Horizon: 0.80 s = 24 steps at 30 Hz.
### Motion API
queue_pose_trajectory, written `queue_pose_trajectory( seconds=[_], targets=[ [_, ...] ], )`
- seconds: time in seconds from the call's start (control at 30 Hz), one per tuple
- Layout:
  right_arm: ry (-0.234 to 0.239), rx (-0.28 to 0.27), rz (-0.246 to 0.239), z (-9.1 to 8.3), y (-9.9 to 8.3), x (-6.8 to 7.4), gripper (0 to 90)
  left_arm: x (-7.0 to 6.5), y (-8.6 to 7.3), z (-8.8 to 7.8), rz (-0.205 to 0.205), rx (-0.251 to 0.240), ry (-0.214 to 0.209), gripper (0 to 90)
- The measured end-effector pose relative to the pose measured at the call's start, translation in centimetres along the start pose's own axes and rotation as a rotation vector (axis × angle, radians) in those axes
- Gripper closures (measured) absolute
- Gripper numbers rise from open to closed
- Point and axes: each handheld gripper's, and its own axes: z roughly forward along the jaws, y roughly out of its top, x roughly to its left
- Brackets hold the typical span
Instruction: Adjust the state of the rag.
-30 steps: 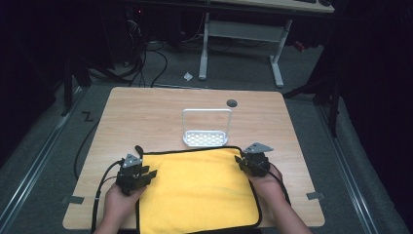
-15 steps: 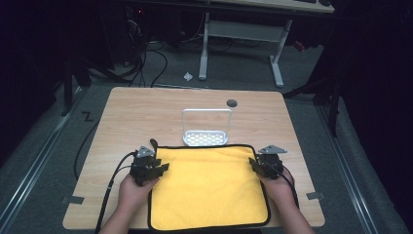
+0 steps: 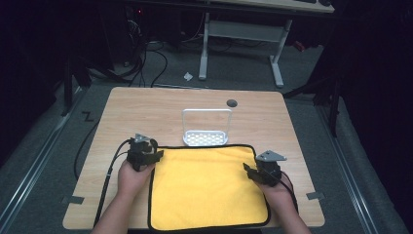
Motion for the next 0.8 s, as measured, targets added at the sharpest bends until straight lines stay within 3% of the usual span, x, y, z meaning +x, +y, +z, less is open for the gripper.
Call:
queue_pose_trajectory(
  seconds=[0.03,0.13,0.4,0.5,0.57,0.7,0.8],
  targets=[
    [0.002,-0.001,0.000,0.0,0.0,0.1,46.3,-0.3,0.1,0.2,0.002,0.000,-0.001,45.6],
    [0.006,-0.009,-0.004,0.0,0.1,0.4,45.9,-1.4,0.1,0.4,0.086,0.009,0.069,52.0],
    [0.039,-0.062,-0.038,-0.7,1.1,2.7,46.4,-2.1,-0.1,0.5,0.107,0.000,0.039,77.6],
    [0.084,-0.064,-0.073,-0.5,1.5,4.8,46.6,-1.1,-0.6,0.5,0.028,-0.045,-0.043,80.8],
    [0.119,-0.066,-0.085,-0.3,1.8,6.2,46.6,0.1,-0.9,0.3,-0.075,-0.059,-0.113,81.8],
    [0.204,-0.073,-0.133,0.0,2.6,9.7,44.6,0.1,-1.0,0.3,-0.070,-0.064,-0.115,81.9],
    [0.232,-0.061,-0.187,0.4,3.1,12.4,40.9,0.1,-1.1,0.2,-0.072,-0.074,-0.118,81.9]
  ],
)
